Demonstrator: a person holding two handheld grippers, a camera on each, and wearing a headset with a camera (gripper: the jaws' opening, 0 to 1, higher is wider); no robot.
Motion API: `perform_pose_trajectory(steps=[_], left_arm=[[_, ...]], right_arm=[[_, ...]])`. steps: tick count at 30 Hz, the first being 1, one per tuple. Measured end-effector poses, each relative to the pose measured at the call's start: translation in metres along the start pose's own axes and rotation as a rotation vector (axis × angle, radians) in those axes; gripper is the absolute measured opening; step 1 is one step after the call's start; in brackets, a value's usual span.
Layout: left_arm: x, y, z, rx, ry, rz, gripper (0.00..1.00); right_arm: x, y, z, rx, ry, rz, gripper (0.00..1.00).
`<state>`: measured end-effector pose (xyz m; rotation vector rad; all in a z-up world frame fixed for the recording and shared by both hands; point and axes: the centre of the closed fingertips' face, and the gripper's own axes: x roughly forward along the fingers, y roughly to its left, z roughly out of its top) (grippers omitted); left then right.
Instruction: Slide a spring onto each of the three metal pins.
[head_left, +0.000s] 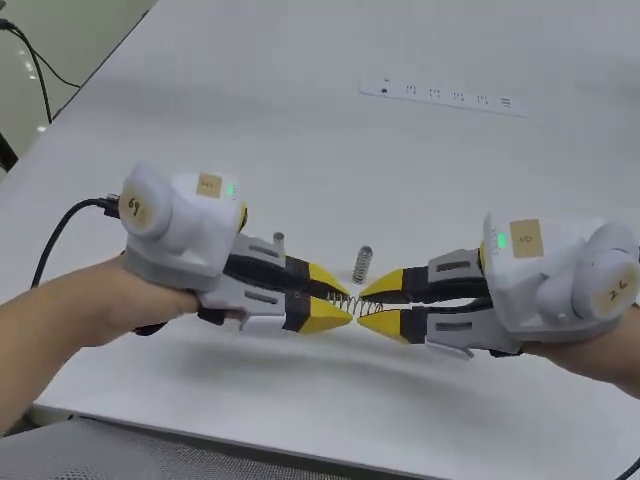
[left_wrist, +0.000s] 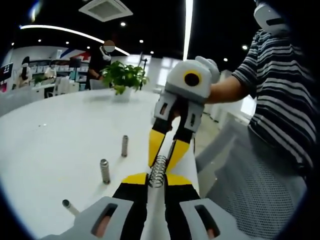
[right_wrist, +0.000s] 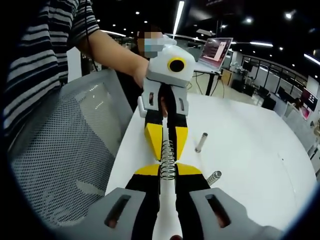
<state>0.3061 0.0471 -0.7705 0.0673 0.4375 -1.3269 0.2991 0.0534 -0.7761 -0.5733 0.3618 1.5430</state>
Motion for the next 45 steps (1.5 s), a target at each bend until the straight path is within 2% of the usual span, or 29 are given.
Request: perform_pose_trajectory(steps=[3, 13, 24, 31, 37, 40, 45], left_arm=[[0.001, -0.003, -0.001, 0.021, 0.013, -0.017, 0.04], [0.003, -0.006, -0.002, 0.022, 0.025, -0.037, 0.03], [0.003, -0.007, -0.004, 0.013, 0.033, -0.047, 0.03], [0.003, -0.004, -0.006, 0.011, 0.043, -0.037, 0.03], [0.004, -0.002, -0.007, 0.022, 0.049, -0.025, 0.03], [0.003, -0.002, -0.007, 0.032, 0.052, -0.021, 0.02], [0.004, -0.001, -0.008, 0.049, 0.064, -0.012, 0.02]], right_arm=[[0.0, 0.003, -0.001, 0.026, 0.004, 0.002, 0.07], [-0.007, 0.004, -0.013, 0.098, 0.015, -0.004, 0.08], [-0.004, 0.006, -0.014, 0.096, 0.019, -0.006, 0.07], [-0.011, 0.001, -0.005, 0.073, 0.026, -0.011, 0.07], [-0.015, -0.003, 0.017, 0.024, 0.004, -0.001, 0.07], [-0.014, -0.004, 0.024, -0.02, 0.013, 0.0, 0.07], [-0.009, -0.003, 0.033, -0.053, 0.008, 0.007, 0.07]])
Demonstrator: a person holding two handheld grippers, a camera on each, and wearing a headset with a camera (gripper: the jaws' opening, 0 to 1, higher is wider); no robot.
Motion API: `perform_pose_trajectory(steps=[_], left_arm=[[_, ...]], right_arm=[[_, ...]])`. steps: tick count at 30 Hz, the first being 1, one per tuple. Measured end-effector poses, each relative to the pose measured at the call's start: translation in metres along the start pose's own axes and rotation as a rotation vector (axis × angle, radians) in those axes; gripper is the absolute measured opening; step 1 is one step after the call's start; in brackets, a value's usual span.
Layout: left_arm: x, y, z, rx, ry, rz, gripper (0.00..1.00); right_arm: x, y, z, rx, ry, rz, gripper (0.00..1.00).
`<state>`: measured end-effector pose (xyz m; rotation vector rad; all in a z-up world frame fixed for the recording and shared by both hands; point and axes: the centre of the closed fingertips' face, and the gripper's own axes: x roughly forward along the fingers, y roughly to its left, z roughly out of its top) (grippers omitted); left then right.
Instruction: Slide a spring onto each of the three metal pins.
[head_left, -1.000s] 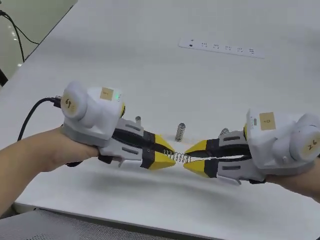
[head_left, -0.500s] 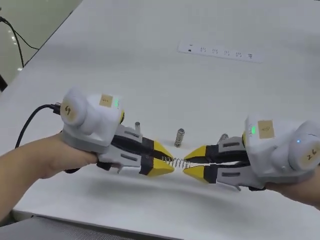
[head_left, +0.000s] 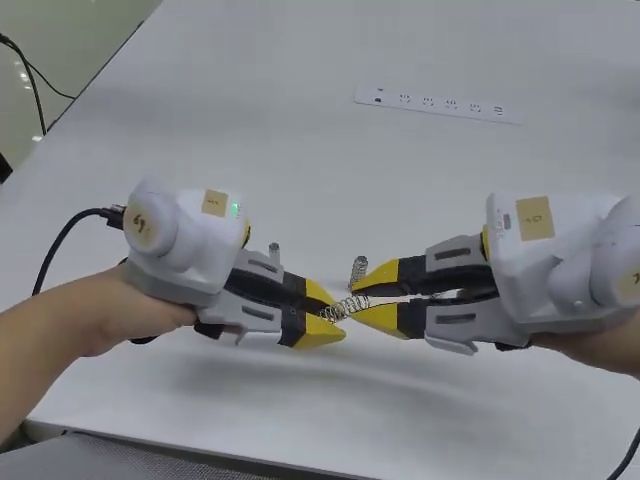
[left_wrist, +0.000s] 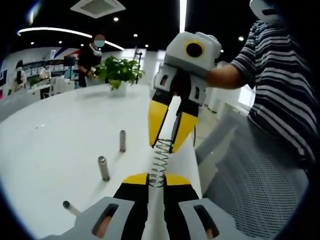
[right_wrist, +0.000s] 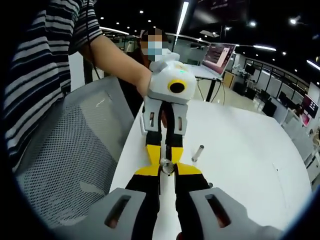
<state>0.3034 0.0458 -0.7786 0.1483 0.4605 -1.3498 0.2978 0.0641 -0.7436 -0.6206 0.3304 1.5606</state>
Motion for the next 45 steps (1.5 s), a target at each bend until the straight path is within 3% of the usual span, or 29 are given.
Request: perform_pose_trajectory(steps=[7, 17, 25, 45], left_arm=[[0.004, -0.003, 0.001, 0.011, 0.009, -0.002, 0.02], [0.004, -0.001, 0.001, 0.024, 0.027, 0.001, 0.03], [0.003, -0.001, -0.003, 0.012, 0.045, 0.004, 0.04], [-0.004, 0.003, -0.001, -0.044, 0.019, 0.045, 0.17]], right_arm=[[0.007, 0.0, 0.015, -0.023, -0.035, 0.003, 0.07], [0.013, 0.002, 0.02, -0.057, -0.053, -0.012, 0.07], [0.013, 0.004, 0.017, -0.075, -0.039, -0.009, 0.07], [0.017, 0.001, 0.017, -0.118, 0.01, -0.004, 0.07]])
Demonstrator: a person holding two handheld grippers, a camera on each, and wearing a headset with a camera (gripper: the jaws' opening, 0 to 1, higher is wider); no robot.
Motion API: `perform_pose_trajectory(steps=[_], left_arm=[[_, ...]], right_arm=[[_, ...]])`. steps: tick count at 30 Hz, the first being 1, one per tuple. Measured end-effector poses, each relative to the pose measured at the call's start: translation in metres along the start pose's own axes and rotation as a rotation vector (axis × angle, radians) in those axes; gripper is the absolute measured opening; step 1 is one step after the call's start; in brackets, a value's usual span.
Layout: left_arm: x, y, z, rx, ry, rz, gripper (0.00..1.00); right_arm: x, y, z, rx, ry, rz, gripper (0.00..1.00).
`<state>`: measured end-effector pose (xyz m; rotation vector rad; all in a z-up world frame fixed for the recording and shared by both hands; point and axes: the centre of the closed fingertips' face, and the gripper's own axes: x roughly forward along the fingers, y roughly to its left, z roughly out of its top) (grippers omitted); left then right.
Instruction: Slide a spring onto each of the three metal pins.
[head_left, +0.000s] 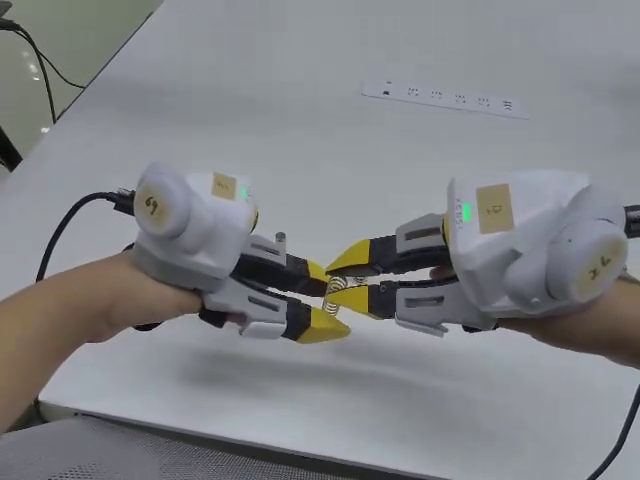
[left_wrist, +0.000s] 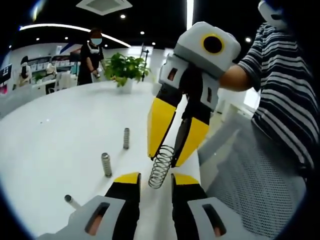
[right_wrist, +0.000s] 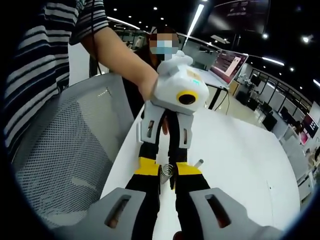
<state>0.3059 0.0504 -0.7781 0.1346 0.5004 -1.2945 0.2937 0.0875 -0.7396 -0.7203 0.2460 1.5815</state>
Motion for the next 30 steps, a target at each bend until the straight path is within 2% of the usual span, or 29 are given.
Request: perform_pose_trajectory(steps=[4, 12, 16, 24, 30], left_arm=[[-0.004, -0.001, -0.001, -0.018, 0.0, 0.002, 0.19], [-0.02, 0.003, -0.014, -0.066, 0.007, 0.044, 0.23], [-0.03, 0.006, -0.023, -0.078, 0.017, 0.065, 0.28], [-0.042, 0.013, -0.029, -0.095, 0.013, 0.114, 0.4], [-0.053, 0.023, -0.032, -0.113, -0.009, 0.167, 0.5]], right_arm=[[0.0, -0.002, -0.001, 0.001, 0.005, -0.007, 0.07], [0.001, -0.005, -0.006, 0.015, 0.015, -0.018, 0.07], [0.001, -0.006, -0.009, 0.013, 0.024, -0.021, 0.07], [0.0, -0.011, -0.014, 0.019, 0.034, -0.033, 0.07], [-0.001, -0.012, -0.017, 0.023, 0.042, -0.041, 0.07]])
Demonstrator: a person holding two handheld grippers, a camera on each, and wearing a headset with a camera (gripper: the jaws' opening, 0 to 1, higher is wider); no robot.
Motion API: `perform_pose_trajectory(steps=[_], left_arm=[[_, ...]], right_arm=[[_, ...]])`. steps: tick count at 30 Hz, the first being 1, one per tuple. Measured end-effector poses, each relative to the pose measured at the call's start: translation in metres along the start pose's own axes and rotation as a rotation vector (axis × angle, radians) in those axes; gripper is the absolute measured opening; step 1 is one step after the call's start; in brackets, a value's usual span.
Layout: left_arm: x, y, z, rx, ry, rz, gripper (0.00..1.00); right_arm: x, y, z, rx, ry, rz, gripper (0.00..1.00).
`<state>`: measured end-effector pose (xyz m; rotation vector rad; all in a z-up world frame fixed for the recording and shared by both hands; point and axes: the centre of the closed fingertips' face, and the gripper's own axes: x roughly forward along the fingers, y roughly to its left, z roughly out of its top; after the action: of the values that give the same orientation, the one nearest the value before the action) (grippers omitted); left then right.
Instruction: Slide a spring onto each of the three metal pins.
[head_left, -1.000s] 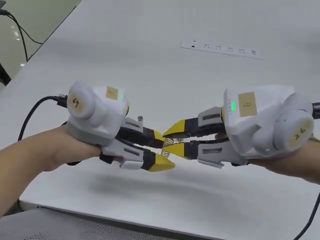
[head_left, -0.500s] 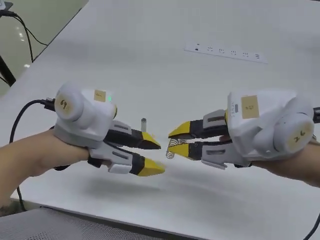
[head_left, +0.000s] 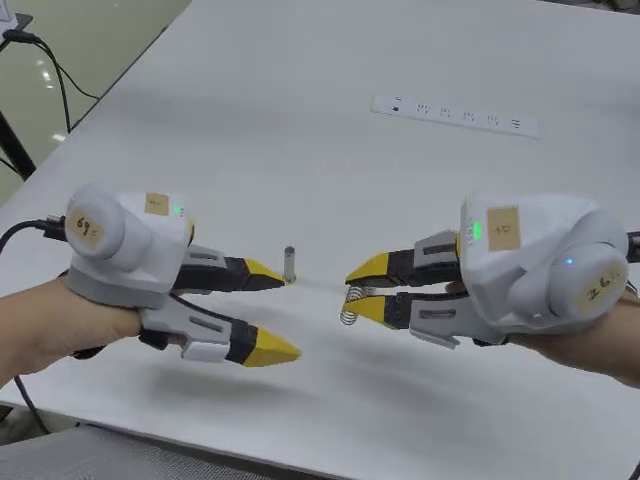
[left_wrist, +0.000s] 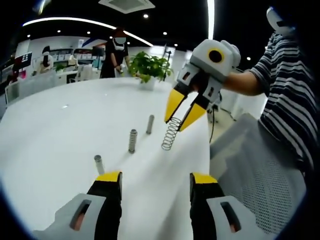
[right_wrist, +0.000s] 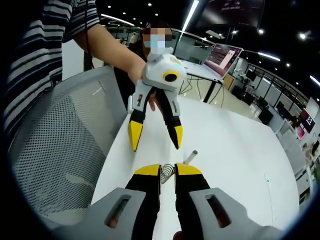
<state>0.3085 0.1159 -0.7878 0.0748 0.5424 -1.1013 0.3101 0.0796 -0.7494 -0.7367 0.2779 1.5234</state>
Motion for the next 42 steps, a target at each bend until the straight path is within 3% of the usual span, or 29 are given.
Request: perform_pose_trajectory(steps=[7, 11, 23, 27, 42], left_arm=[[-0.014, 0.012, -0.002, -0.018, -0.023, 0.054, 0.63], [-0.021, 0.024, -0.005, -0.022, -0.037, 0.128, 0.8], [-0.03, 0.031, -0.007, -0.058, -0.074, 0.168, 0.98], [-0.032, 0.038, -0.003, -0.057, -0.094, 0.204, 0.98], [-0.038, 0.039, -0.01, -0.074, -0.09, 0.218, 0.98]], right_arm=[[0.001, -0.003, 0.0, 0.005, 0.0, -0.007, 0.07], [0.005, -0.003, 0.0, -0.002, 0.004, 0.0, 0.07], [0.014, -0.009, 0.0, -0.009, 0.011, 0.006, 0.07], [0.019, -0.014, 0.0, 0.0, 0.01, 0.003, 0.07], [0.04, -0.035, 0.011, -0.03, 0.01, 0.003, 0.07]])
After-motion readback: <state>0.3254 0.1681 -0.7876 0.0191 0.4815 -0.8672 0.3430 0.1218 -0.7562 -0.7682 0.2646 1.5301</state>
